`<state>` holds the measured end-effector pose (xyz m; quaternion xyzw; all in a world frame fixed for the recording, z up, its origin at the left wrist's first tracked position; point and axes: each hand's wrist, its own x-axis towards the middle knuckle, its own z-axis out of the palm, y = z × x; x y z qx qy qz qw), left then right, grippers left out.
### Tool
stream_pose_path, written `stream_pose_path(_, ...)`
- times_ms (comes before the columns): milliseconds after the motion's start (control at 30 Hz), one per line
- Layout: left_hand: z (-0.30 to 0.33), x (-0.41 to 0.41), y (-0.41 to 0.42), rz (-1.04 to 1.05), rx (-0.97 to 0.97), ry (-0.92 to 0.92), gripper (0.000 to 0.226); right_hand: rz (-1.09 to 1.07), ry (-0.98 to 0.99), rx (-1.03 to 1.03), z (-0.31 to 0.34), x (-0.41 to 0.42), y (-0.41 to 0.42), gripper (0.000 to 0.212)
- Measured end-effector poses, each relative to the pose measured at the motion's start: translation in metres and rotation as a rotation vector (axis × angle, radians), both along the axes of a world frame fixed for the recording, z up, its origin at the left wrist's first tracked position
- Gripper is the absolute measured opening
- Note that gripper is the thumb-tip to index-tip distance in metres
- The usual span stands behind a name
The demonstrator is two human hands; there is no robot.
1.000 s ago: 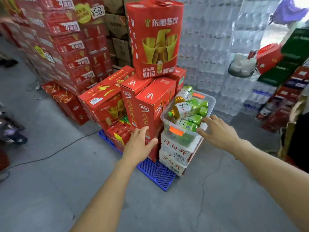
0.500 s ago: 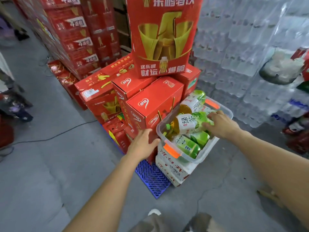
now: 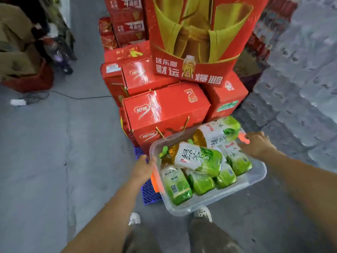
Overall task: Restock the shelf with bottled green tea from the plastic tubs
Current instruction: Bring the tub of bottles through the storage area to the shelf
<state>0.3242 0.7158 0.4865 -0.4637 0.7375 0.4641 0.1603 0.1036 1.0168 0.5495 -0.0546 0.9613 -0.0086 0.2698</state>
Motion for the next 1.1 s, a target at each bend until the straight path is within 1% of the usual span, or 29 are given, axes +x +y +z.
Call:
stream_pose_path(67,-0.027,-0.001,0.019,0.264,0.062,-0.044,0.053,-0.038,-0.023,-0.025,-0.016,-0.026,0.011,0.065)
stream_pose_path(100,-0.056,0.001,0.019,0.405,0.108,-0.051,0.067,-0.105,-0.046,-0.062,-0.029,-0.038,0.017,0.074)
stream_pose_path(133,-0.071,0.002,0.024,0.517,0.135,-0.073,0.076,-0.153,-0.067,-0.085,-0.039,-0.049,0.021,0.082)
stream_pose_path(167,-0.073,0.003,0.032,0.601,0.163,-0.103,0.081,-0.182,-0.104,-0.122,-0.054,-0.063,0.027,0.09)
stream_pose_path(233,-0.05,0.002,0.046,0.701,0.184,-0.148,0.08,-0.267,-0.196,-0.21,-0.073,-0.078,0.027,0.104)
stream_pose_path(267,-0.027,-0.003,0.054,0.735,0.182,-0.166,0.076,-0.366,-0.249,-0.253,-0.078,-0.081,0.026,0.1)
stream_pose_path(300,-0.013,-0.006,0.059,0.77,0.165,-0.172,0.072,-0.46,-0.284,-0.296,-0.081,-0.082,0.025,0.091)
stream_pose_path(333,-0.007,-0.007,0.06,0.8,0.172,-0.196,0.07,-0.527,-0.306,-0.313,-0.081,-0.082,0.025,0.084)
stream_pose_path(400,-0.003,-0.008,0.06,0.856,0.201,-0.196,0.071,-0.591,-0.308,-0.348,-0.084,-0.083,0.03,0.077)
stream_pose_path(433,-0.003,-0.008,0.062,0.868,0.2,-0.189,0.074,-0.612,-0.301,-0.358,-0.087,-0.086,0.035,0.082)
stream_pose_path(500,0.005,-0.016,0.071,0.885,0.213,-0.172,0.08,-0.673,-0.295,-0.385,-0.095,-0.095,0.041,0.106)
stream_pose_path(533,0.011,-0.021,0.076,0.886,0.244,-0.153,0.074,-0.686,-0.303,-0.391,-0.092,-0.094,0.038,0.116)
stream_pose_path(567,0.013,-0.024,0.081,0.891,0.261,-0.143,0.074,-0.691,-0.315,-0.409,-0.087,-0.092,0.031,0.123)
stream_pose_path(667,0.013,-0.024,0.088,0.876,0.226,-0.14,0.082,-0.694,-0.343,-0.441,-0.066,-0.079,0.008,0.132)
stream_pose_path(767,0.014,-0.018,0.087,0.841,0.207,-0.105,0.082,-0.689,-0.347,-0.412,-0.078,-0.081,0.013,0.154)
stream_pose_path(800,0.012,-0.015,0.086,0.817,0.21,-0.103,0.083,-0.695,-0.362,-0.412,-0.091,-0.086,0.018,0.157)
stream_pose_path(867,0.012,-0.011,0.085,0.766,0.207,-0.105,0.086,-0.681,-0.338,-0.419,-0.094,-0.086,0.021,0.158)
stream_pose_path(933,0.011,-0.006,0.081,0.74,0.214,-0.095,0.084,-0.651,-0.314,-0.42,-0.067,-0.068,0.015,0.157)
stream_pose_path(967,0.012,-0.004,0.078,0.734,0.241,-0.087,0.085,-0.641,-0.311,-0.413,-0.055,-0.058,0.011,0.154)
stream_pose_path(1033,0.015,0.003,0.074,0.741,0.285,-0.071,0.095,-0.619,-0.313,-0.433,-0.046,-0.048,0.014,0.14)
stream_pose_path(1067,0.013,0.007,0.072,0.747,0.31,-0.063,0.099,-0.598,-0.324,-0.434,-0.053,-0.049,0.02,0.136)
stream_pose_path(1100,0.012,0.013,0.07,0.751,0.333,-0.051,0.102,-0.589,-0.329,-0.417,-0.067,-0.055,0.029,0.136)
